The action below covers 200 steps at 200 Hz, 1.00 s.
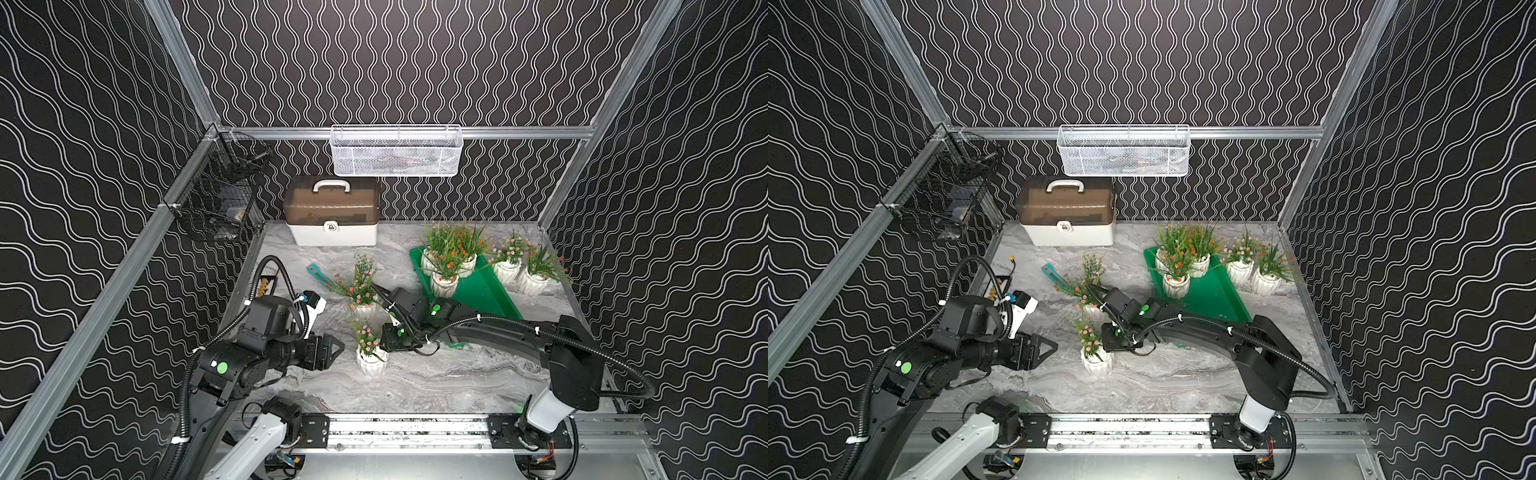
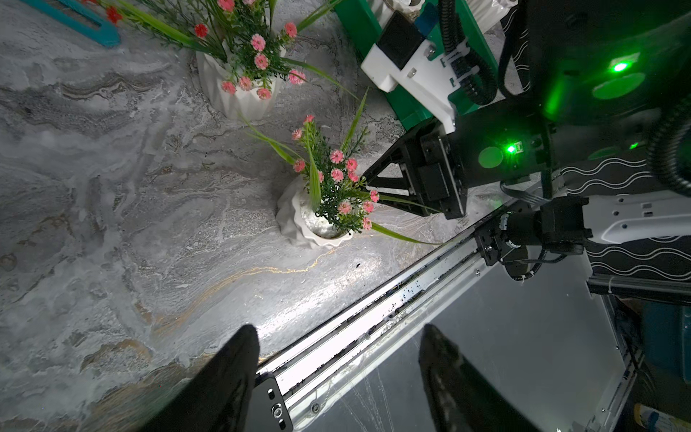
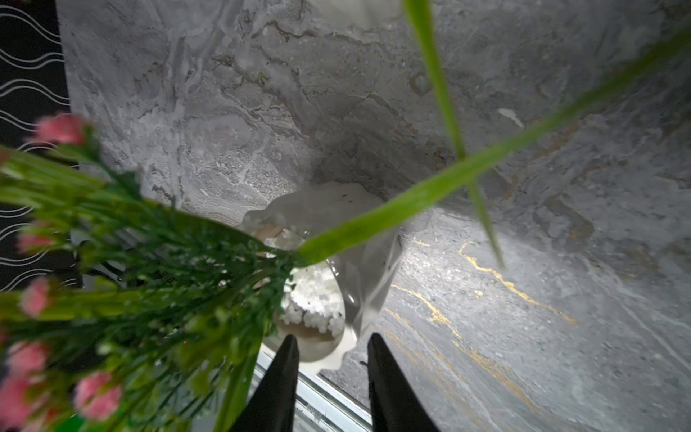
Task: Put the potted gypsophila into the storage box
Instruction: Pick up the baby's breath potted plant from the center of the board.
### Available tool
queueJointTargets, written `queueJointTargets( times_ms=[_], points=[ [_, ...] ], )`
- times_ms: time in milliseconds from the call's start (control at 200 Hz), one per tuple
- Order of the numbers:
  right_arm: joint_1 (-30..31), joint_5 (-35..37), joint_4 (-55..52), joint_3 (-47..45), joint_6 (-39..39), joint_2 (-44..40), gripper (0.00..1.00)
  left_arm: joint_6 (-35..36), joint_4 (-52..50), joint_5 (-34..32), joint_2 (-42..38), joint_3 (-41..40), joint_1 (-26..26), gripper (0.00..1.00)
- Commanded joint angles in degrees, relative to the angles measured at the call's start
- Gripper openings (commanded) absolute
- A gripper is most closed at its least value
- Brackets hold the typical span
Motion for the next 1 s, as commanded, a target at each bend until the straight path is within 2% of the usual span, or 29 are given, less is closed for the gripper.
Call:
queueJointTargets(
  times_ms=[0, 80, 400, 996],
  points=[
    [0.5, 2.6, -2.1, 1.1, 1.0, 1.4, 0.33, 1.2, 1.2, 1.6, -0.2, -0.5, 0.0, 0.72],
    [0.9, 2.6, -2.2, 1.6, 0.9, 2.5, 0.3, 1.3, 1.6, 1.6, -0.5, -1.0, 0.0, 0.72],
    [1.4, 3.8, -3.9, 3.9, 0.5, 6.1, 0.29, 0.5, 5.3, 3.1, -0.2, -3.3, 0.0, 0.72],
    [1.5, 5.2, -5.6, 5.5, 0.3, 9.1, 0.26, 0.6, 7.2, 1.8, 0.1, -4.4, 0.0, 0.72]
  ],
)
